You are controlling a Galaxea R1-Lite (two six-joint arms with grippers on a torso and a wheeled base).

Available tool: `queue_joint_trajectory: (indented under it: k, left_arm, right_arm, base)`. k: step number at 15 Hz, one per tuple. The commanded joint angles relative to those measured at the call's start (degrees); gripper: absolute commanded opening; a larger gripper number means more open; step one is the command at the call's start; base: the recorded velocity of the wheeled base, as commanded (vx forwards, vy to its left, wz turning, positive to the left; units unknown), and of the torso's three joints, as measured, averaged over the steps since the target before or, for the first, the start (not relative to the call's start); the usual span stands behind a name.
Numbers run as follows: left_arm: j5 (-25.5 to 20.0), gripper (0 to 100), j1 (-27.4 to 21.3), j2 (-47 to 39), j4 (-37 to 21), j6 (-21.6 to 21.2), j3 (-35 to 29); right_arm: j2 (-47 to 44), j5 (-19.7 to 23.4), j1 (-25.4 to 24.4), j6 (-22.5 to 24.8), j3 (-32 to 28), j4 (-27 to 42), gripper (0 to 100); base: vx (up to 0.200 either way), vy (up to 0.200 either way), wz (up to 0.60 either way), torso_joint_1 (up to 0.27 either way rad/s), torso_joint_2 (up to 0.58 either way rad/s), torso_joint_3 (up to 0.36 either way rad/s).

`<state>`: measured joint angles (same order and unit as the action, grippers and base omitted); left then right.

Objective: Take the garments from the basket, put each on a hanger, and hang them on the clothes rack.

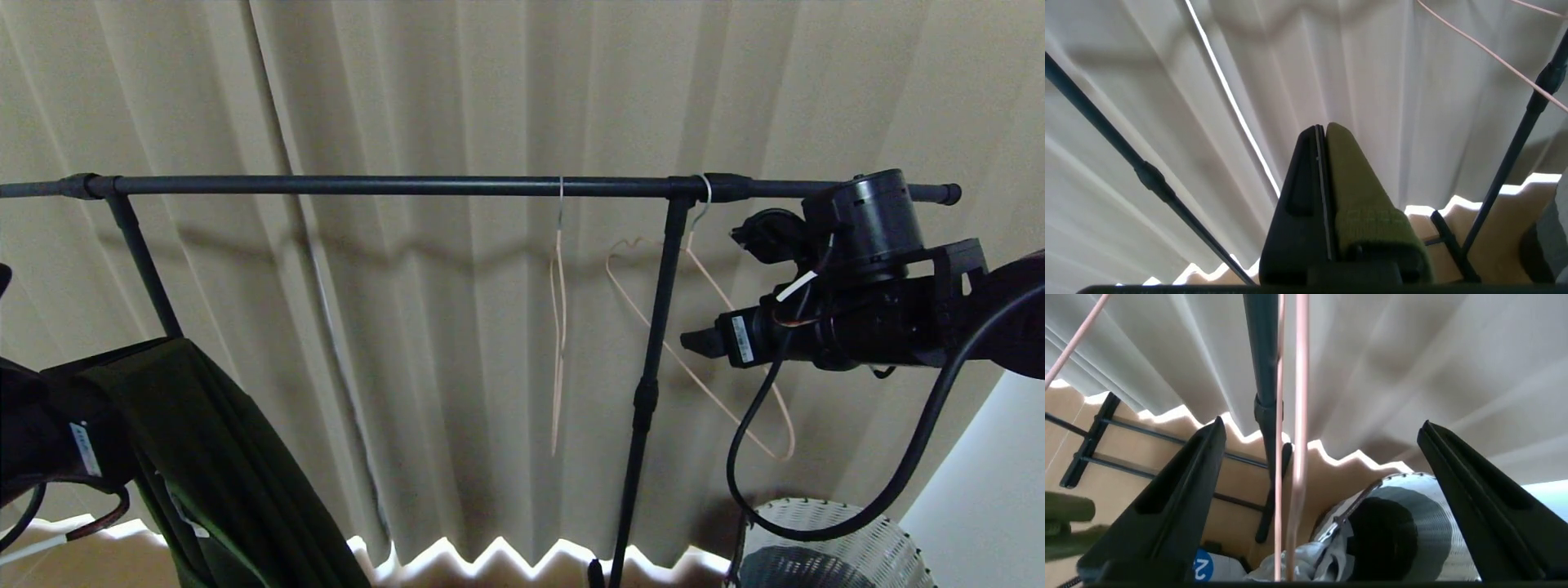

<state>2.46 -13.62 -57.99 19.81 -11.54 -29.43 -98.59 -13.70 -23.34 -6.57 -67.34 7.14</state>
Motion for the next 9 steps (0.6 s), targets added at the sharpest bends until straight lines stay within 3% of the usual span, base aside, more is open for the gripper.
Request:
queue_joint_trajectory:
  k: [1, 4, 5, 9]
  left_arm:
    - [0.00, 0, -0.01, 0.42, -0.03, 0.03, 0.16]
    - [0.00, 0, -0.09, 0.42, -0.03, -0.06, -0.02]
    - [0.00, 0, -0.09, 0.42, -0.03, -0.06, -0.02]
    - [0.00, 0, -0.01, 0.51, -0.12, -0.06, 0.16]
  right_arm:
    - [-0.56, -0.01, -0.03, -0.02, -0.16, -0.11, 100]
    - [-0.73, -0.01, -0.03, -0.20, -0.42, -0.11, 100]
    - [-0.82, -0.01, -0.03, -0.55, -0.42, -0.11, 0]
    - [-1.35, -0.01, -0.03, -0.55, -0.95, -0.02, 0]
  base:
    - [0.000, 0.000, 0.00, 0.000, 0.00, 0.000]
    - [0.000, 0.000, 0.00, 0.000, 0.00, 0.000]
    - [0.000, 0.000, 0.00, 0.000, 0.00, 0.000]
    - [0.000, 0.000, 0.00, 0.000, 0.00, 0.000]
